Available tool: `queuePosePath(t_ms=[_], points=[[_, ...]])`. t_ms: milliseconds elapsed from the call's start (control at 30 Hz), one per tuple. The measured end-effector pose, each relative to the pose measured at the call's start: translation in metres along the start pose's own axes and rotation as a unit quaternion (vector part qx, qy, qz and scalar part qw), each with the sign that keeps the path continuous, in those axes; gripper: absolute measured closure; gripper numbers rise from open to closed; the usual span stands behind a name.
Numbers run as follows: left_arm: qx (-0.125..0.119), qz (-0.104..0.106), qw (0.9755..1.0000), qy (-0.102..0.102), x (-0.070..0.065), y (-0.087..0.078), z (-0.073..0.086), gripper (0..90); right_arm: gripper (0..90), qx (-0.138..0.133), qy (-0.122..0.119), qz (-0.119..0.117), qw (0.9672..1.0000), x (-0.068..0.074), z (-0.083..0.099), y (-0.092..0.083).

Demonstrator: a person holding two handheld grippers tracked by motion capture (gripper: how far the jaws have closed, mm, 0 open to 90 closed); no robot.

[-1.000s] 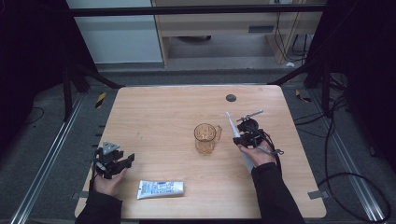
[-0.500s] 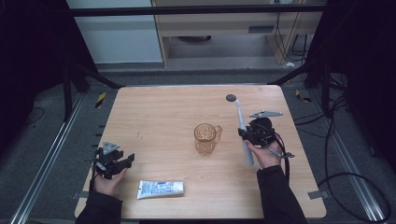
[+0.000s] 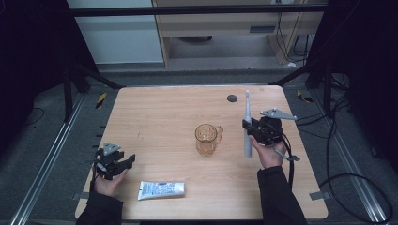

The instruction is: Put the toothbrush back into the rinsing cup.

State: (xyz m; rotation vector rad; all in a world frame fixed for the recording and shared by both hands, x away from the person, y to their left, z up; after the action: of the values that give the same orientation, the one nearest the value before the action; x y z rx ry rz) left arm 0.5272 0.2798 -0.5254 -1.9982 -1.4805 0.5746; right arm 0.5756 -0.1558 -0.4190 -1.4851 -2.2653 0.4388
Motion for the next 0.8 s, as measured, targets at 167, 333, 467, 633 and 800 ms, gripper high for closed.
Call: queuePosePath(t_ms=[167, 333, 467, 633, 800], points=[[0.0, 0.0, 1.0, -0.001, 0.0, 0.0, 0.0, 48.5, 67.6, -0.036, 0.009, 0.006, 0.9993, 0.0, -0.01, -0.006], [0.0, 0.001, 1.0, -0.001, 0.0, 0.0, 0.0, 48.5, 67.6, -0.066, 0.016, 0.006, 0.9977, 0.002, -0.018, -0.01], [0.001, 0.001, 1.0, -0.001, 0.0, 0.0, 0.0, 48.5, 67.6, -0.094, 0.021, 0.004, 0.9953, 0.005, -0.026, -0.014], [0.0, 0.001, 1.0, -0.001, 0.0, 0.0, 0.0, 48.5, 67.6, -0.123, 0.02, 0.006, 0.9922, 0.012, -0.034, -0.016], [0.0, 0.001, 1.0, -0.001, 0.0, 0.0, 0.0, 48.5, 67.6, -0.14, 0.023, 0.002, 0.9899, 0.019, -0.04, -0.015]])
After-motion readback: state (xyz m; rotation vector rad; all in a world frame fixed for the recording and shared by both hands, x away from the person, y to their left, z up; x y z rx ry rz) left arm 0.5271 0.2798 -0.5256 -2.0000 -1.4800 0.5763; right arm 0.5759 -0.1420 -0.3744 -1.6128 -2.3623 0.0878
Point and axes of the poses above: each handheld gripper's, and its own axes: y roughly forward along the jaws, z roughly out of its underside, x roughly to its left, the point moved 9 cm from there along y, roughly forward along the jaws, and after that the axes turned 1 degree about x, right-handed, at the moved point
